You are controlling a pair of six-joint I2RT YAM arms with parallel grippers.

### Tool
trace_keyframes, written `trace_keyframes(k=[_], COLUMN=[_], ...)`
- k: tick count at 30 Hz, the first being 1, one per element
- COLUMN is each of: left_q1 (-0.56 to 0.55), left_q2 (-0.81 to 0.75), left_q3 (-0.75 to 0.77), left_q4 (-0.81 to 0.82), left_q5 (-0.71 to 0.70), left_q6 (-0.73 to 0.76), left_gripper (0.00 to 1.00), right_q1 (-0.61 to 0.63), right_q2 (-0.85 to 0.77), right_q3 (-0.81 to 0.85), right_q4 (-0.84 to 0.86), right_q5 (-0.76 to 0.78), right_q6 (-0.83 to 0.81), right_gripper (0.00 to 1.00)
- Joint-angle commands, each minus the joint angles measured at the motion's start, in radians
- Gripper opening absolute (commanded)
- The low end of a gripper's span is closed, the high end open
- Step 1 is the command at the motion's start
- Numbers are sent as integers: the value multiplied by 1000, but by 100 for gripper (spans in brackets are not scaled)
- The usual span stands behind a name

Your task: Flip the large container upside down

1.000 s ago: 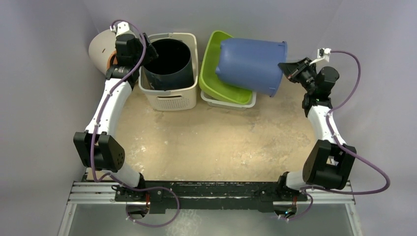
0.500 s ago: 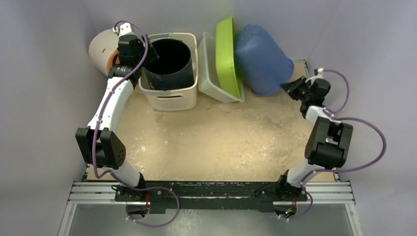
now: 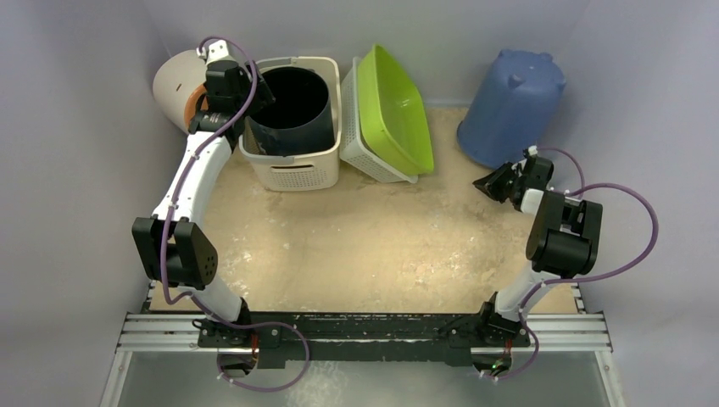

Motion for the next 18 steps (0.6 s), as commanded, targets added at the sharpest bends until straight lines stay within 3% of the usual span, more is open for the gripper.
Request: trace_keyframes(k=[1, 9, 17, 18], left_q1=[-3, -3, -3, -3], left_q2=[9, 8, 10, 11], left_q3=[44, 38, 35, 35], left_q4=[25, 24, 28, 28], left_q5=[-6, -5, -2, -1], left_q6=[18, 19, 15, 15], left_gripper=[73, 73, 73, 73], right_q1=[-5, -6, 35, 51], right_q2=[-25, -43, -225, -254], right_q3=[21, 50, 101, 128], right_q4=[6, -31, -161, -184], right_q5=[16, 24, 84, 91], right_q6=[-34, -65, -172, -185], right_gripper=[15, 19, 46, 54])
